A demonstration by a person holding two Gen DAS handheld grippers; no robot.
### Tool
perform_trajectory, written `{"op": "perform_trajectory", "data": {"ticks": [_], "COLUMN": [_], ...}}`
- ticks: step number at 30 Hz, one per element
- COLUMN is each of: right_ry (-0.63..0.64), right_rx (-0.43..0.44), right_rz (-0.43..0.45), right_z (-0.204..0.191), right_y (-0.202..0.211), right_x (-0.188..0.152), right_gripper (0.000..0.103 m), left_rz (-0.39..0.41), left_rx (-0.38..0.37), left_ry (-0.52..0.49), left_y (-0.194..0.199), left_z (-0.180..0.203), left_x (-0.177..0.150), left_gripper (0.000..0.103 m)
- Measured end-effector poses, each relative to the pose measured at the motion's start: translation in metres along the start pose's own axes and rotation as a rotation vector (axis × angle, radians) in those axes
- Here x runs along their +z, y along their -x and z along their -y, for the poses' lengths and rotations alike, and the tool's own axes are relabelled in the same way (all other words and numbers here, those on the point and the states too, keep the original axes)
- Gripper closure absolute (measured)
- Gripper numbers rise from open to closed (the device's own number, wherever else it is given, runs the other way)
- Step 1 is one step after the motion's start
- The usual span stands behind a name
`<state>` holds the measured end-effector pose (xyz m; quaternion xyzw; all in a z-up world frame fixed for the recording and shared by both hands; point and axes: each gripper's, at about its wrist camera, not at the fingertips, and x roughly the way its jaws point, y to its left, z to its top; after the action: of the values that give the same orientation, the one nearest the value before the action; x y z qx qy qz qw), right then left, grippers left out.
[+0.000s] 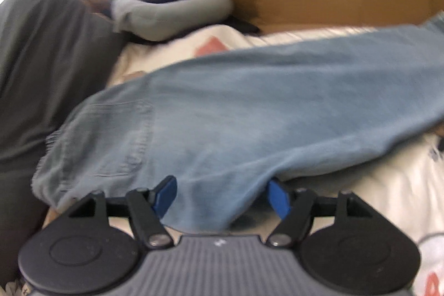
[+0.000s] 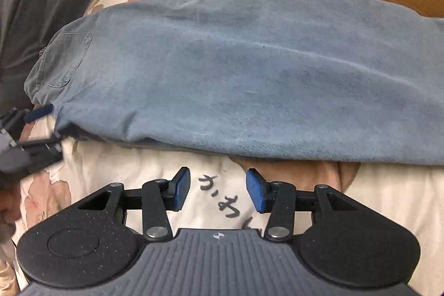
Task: Fold clothes
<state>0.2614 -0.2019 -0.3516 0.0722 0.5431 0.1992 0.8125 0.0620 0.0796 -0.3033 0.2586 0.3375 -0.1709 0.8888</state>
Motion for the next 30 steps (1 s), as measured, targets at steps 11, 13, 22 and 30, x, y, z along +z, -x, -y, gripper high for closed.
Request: {"op": "perform_trajectory", "data": {"ticks": [11, 13, 22, 30], "right_ry": [-0.017, -0.019, -0.142, -0.284], "right_rx": [-0.021, -0.027, -0.08, -0.131], "right_rz": [-0.012, -0.006, 0.061, 0.138], "right_z": [0.013, 0.016, 0.063, 0.113], "right_y": [0.003, 0.006, 0.038, 0.066], "right_x": [-0.009, -0.009, -0.028, -0.04], "right_gripper": [0.055, 0.055, 0.055, 0.055], "left_rz": [-0.156, -0.172, -0.173, -0.224], "left_rx": [0.005, -0.032, -0.167, -0.155], "left_ry": [0.319, 0.392, 0.437, 0.348], "left_y": [-0.03, -0.036, -0.027, -0.015], "left_z": [-0.038, -0.048, -0.058, -0.066], "left_x": [-0.02, -0.029, -0.033, -0.018], "left_gripper": [0.026, 0.027, 0.08, 0.089]}}
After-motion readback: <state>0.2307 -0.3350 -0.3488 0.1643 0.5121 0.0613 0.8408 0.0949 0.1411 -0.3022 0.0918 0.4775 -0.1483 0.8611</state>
